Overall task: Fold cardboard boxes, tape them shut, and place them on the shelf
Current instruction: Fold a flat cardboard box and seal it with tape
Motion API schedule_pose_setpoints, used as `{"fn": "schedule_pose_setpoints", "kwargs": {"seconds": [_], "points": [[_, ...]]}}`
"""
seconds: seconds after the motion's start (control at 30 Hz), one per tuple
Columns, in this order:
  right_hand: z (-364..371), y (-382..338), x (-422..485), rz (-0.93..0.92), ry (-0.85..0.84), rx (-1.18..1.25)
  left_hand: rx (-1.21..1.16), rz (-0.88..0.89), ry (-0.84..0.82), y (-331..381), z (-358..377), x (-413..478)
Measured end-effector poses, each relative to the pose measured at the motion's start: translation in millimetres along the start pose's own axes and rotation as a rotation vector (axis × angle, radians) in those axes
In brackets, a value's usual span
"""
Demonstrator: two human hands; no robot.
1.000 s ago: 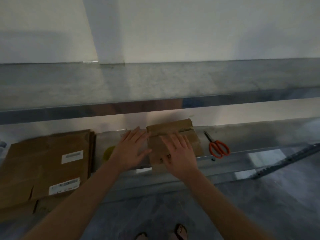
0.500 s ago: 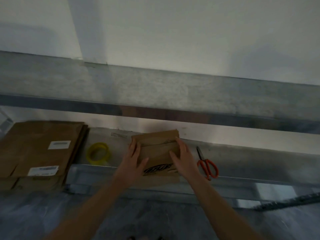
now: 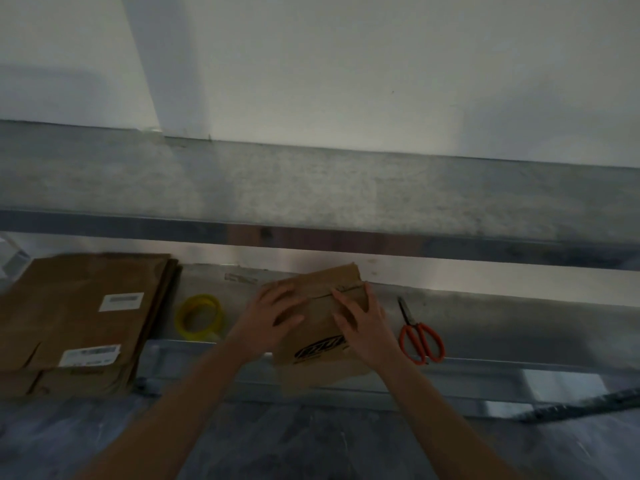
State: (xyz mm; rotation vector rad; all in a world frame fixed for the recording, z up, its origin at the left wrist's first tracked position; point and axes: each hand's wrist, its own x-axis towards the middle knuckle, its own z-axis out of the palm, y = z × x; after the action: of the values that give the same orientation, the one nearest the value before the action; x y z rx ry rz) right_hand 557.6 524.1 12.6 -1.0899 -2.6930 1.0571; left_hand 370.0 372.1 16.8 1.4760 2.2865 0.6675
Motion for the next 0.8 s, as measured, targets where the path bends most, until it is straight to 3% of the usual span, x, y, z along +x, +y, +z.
{"fn": "schedule_pose_setpoints", "kwargs": {"seconds": [0.07, 0.17, 0.27, 0.43, 0.53, 0.6, 0.8], "points": [[2, -1, -5, -0.008, 0.046, -0.038, -0.006, -0.085, -0.023, 2, -10, 11], [19, -7, -35, -0.004, 0.286, 0.006, -0.037, -0.164, -0.143, -2, -16, 15], [50, -22, -65, -0.023, 0.411, 0.126, -0.107, -0.161, -0.062, 0, -14, 2], [60, -39, -60, 0.091, 0.312, 0.339, -0.112, -0.310, -0.032, 8, -4, -26], [43, -36, -49, 0.038, 0.279, 0.381, -0.440, -0.343, -0.018, 4, -4, -38], [38, -36, -48, 0.122, 0.280, 0.425, -0.609, -0.362, 0.036, 11, -3, -46], [45, -26, -50, 0.115, 0.215, 0.538, -0.544, -0.389, 0.218, 38, 36, -91]]}}
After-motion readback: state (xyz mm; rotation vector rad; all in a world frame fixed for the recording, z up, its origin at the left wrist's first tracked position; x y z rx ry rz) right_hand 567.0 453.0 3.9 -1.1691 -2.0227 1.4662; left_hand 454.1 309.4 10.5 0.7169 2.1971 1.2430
